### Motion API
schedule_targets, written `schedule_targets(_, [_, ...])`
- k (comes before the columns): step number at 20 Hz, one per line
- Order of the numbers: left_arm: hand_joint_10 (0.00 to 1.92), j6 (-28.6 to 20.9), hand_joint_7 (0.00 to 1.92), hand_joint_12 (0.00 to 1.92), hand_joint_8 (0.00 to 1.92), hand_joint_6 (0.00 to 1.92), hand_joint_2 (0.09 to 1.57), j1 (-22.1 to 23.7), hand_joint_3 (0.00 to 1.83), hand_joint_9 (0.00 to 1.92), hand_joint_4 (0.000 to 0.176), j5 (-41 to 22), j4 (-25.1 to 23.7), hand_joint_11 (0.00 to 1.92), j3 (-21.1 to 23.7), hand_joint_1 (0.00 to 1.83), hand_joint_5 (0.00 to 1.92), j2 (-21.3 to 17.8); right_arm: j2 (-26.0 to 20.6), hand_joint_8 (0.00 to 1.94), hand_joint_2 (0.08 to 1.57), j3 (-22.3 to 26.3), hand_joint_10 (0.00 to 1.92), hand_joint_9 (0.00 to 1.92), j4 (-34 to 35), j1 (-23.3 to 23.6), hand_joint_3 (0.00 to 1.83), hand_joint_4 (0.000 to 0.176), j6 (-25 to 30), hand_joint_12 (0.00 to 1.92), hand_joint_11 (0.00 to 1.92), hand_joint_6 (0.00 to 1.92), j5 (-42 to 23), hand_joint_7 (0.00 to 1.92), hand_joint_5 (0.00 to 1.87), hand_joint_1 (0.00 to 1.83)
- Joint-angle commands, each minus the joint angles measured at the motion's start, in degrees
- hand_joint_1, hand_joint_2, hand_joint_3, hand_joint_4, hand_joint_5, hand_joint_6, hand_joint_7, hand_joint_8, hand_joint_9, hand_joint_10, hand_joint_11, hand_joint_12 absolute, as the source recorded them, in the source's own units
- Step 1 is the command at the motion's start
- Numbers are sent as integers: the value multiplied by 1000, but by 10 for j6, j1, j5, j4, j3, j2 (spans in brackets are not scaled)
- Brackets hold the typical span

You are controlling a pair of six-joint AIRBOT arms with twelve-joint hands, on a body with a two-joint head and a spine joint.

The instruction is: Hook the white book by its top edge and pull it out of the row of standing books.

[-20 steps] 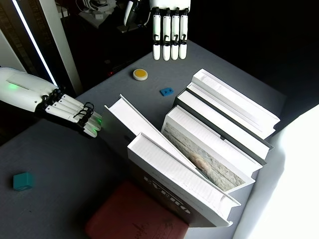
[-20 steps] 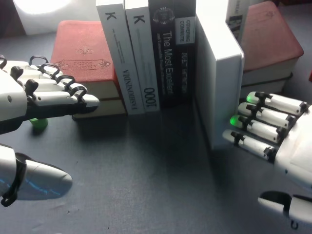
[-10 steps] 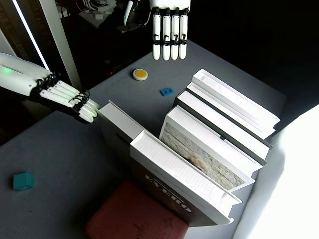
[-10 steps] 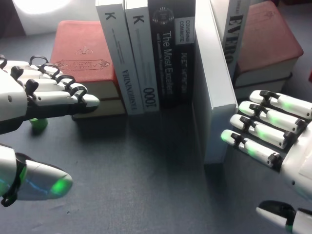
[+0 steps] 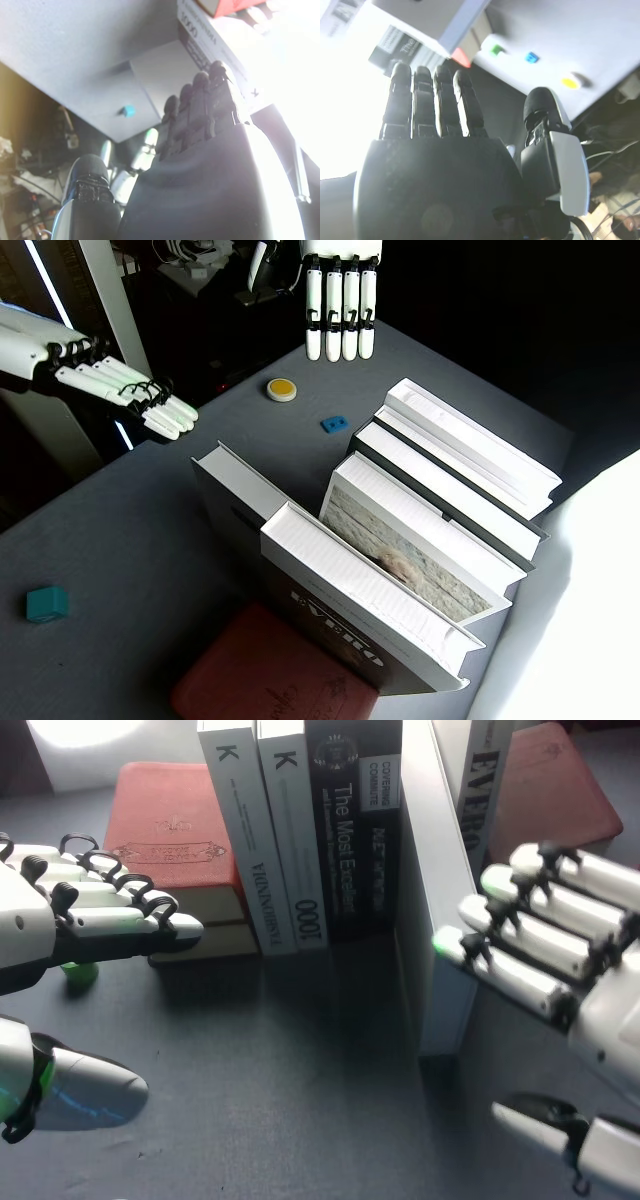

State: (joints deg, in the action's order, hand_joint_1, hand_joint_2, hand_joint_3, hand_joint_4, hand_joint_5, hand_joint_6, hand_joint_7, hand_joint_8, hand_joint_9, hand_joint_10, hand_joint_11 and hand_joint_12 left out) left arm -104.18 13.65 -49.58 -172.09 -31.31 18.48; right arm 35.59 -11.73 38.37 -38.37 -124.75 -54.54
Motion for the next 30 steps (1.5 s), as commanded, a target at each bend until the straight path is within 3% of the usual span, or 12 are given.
schedule_targets(1, [0, 0, 0, 0, 0, 0, 1197, 7, 7, 0, 0, 49, -5, 0, -2, 0, 0, 1, -2, 3, 1290, -6, 6, 72, -33, 13, 1, 0, 19, 188, 0, 4, -48, 119, 146, 70])
schedule_targets(4, [0, 0, 0, 0, 0, 0, 1188, 7, 2, 0, 0, 49, -5, 0, -1, 0, 0, 1, -2, 0, 1296, -41, 1, 40, -48, 47, 1, 0, 99, 84, 0, 2, 4, 83, 115, 57])
schedule_targets(8, [0, 0, 0, 0, 0, 0, 1191, 7, 3, 0, 0, 49, -5, 0, 0, 0, 0, 1, -16, 1, 1285, -90, 5, 68, -120, 84, 0, 0, 232, 199, 0, 3, 82, 108, 141, 86])
schedule_targets(13, [0, 1, 0, 0, 0, 0, 1200, 7, 6, 0, 0, 49, -5, 0, -1, 0, 0, 1, -36, 0, 1292, -124, 3, 55, -114, 163, 1, 0, 304, 112, 0, 1, 196, 106, 127, 72])
schedule_targets(15, [0, 1, 0, 0, 0, 0, 1190, 7, 1, 0, 0, 49, -5, 0, -1, 0, 0, 1, -40, 1, 1297, -131, 2, 34, -114, 184, 1, 0, 316, 40, 0, 1, 216, 85, 109, 48])
schedule_targets(18, [0, 1, 0, 0, 0, 1, 1200, 7, 5, 0, 0, 49, -5, 1, -1, 0, 3, 1, -41, 0, 1295, -140, 1, 38, -114, 197, 0, 0, 330, 79, 0, 0, 218, 92, 123, 65])
schedule_targets(21, [0, 1, 0, 4, 0, 2, 1200, 7, 4, 0, 0, 49, -5, 8, -2, 0, 6, 1, -43, 1, 1297, -150, 2, 56, -114, 213, 1, 0, 378, 124, 0, 1, 230, 106, 131, 49])
schedule_targets(22, [0, 1, 3, 2, 1, 5, 1203, 7, 6, 0, 0, 49, -5, 5, -2, 0, 13, 1, -42, 2, 1299, -152, 3, 39, -114, 222, 1, 0, 385, 62, 0, 1, 240, 93, 123, 55])
schedule_targets(26, [0, 1, 0, 0, 0, 0, 1202, 7, 4, 0, 0, 49, -5, 0, -2, 0, 0, 1, -42, 0, 1298, -156, 1, 50, -114, 254, 1, 0, 422, 115, 0, 2, 296, 106, 137, 48])
schedule_targets(30, [0, 1, 0, 4, 0, 0, 1203, 7, 4, 0, 0, 49, -5, 7, -3, 0, 0, 2, -41, 1, 1300, -157, 3, 26, -114, 260, 1, 0, 431, 3, 5, 4, 318, 87, 113, 35])
